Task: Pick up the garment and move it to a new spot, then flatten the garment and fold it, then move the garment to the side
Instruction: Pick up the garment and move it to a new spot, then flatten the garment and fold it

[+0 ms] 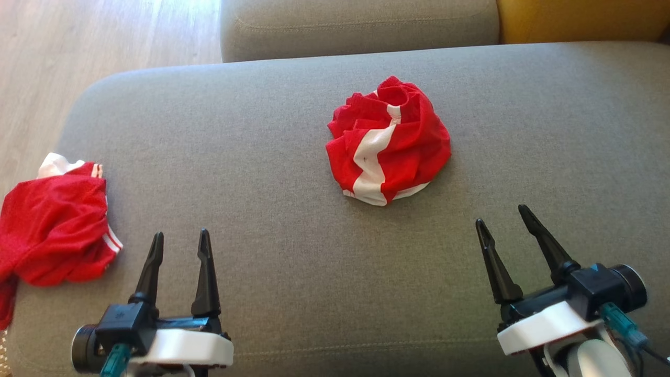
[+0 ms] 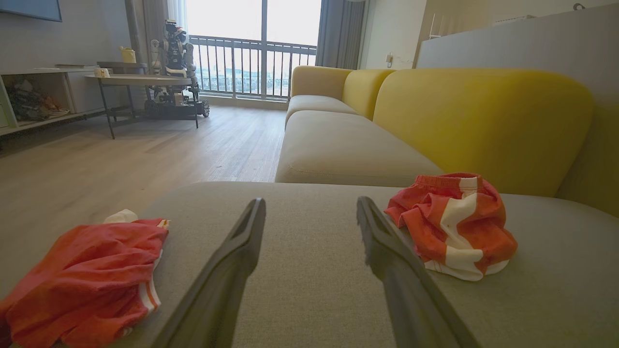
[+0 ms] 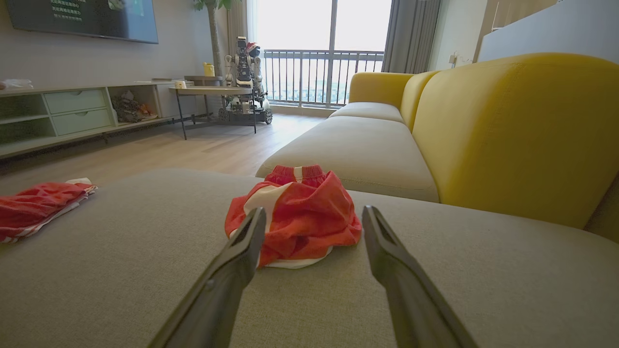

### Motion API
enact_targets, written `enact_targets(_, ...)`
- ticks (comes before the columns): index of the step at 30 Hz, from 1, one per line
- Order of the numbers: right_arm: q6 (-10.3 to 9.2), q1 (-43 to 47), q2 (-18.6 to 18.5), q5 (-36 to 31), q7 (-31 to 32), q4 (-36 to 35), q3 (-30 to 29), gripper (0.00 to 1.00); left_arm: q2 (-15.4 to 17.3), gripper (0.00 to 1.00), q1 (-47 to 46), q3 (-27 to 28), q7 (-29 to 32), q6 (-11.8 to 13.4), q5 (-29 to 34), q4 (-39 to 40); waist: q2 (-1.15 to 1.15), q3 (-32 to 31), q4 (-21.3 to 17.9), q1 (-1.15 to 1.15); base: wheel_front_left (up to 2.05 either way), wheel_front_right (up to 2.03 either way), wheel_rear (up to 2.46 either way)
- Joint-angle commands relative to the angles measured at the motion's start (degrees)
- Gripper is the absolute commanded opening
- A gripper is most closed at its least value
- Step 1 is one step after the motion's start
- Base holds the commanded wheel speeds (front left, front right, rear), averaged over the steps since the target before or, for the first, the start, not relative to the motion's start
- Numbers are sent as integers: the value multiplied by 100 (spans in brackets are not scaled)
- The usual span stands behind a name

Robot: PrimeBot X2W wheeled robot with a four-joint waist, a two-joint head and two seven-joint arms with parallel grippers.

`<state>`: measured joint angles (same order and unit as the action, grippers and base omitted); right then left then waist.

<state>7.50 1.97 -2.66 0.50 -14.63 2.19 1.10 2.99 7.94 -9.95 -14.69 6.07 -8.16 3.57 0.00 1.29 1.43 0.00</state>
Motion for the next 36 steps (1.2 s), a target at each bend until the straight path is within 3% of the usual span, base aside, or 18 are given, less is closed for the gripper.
enact_targets(1, -1, -193, -21, -43, -37, -157, 147, 100, -11, 100, -270, 199, -30, 34, 34, 198, 0, 11, -3, 0, 0, 0, 0)
enact_targets(14, -1, -305, -21, -17, -37, -214, 176, 100, -11, 100, -546, 246, -30, 10, 365, 181, 0, 220, -76, 0, 0, 0, 0)
enact_targets(19, -1, -440, -21, -4, -37, -276, 204, 100, 186, 100, -1113, 35, -30, -393, 667, 35, 0, 461, -202, 0, 0, 0, 0)
enact_targets(25, -1, -774, -21, 82, -37, -461, 221, 100, 941, 100, -2214, -384, -30, -1161, 922, -459, 0, 958, -526, 0, 0, 0, 0)
enact_targets(28, -1, -945, -21, 172, -37, -518, 223, 100, 1516, 100, -2867, -797, 59, -1333, 797, -849, 0, 1229, -745, 0, 0, 0, 0)
enact_targets(30, -1, -1054, -21, 258, -37, -555, 241, 100, 1926, 100, -3315, -1318, 297, -1349, 345, -979, 0, 1418, -907, 0, 0, 0, 0)
enact_targets(31, -1, -1146, -21, 362, -37, -597, 244, 100, 2362, 100, -3822, -1822, 554, -1352, -280, -984, 0, 1593, -1055, 0, 0, 0, 0)
enact_targets(32, -1, -1189, -21, 416, -37, -616, 247, 100, 2567, 100, -4078, -2027, 679, -1353, -593, -972, 0, 1680, -1132, 0, 0, 0, 0)
enact_targets(33, -1, -1189, -21, 416, -37, -616, 247, 100, 2567, 100, -4078, -2027, 679, -1353, -593, -972, 0, 1680, -1132, 0, 0, 0, 0)
enact_targets(36, -1, -1310, -21, 556, -37, -657, 252, 100, 3095, 100, -4831, -2746, 1024, -1354, -1451, -949, 0, 1892, -1336, 0, 0, 0, 0)
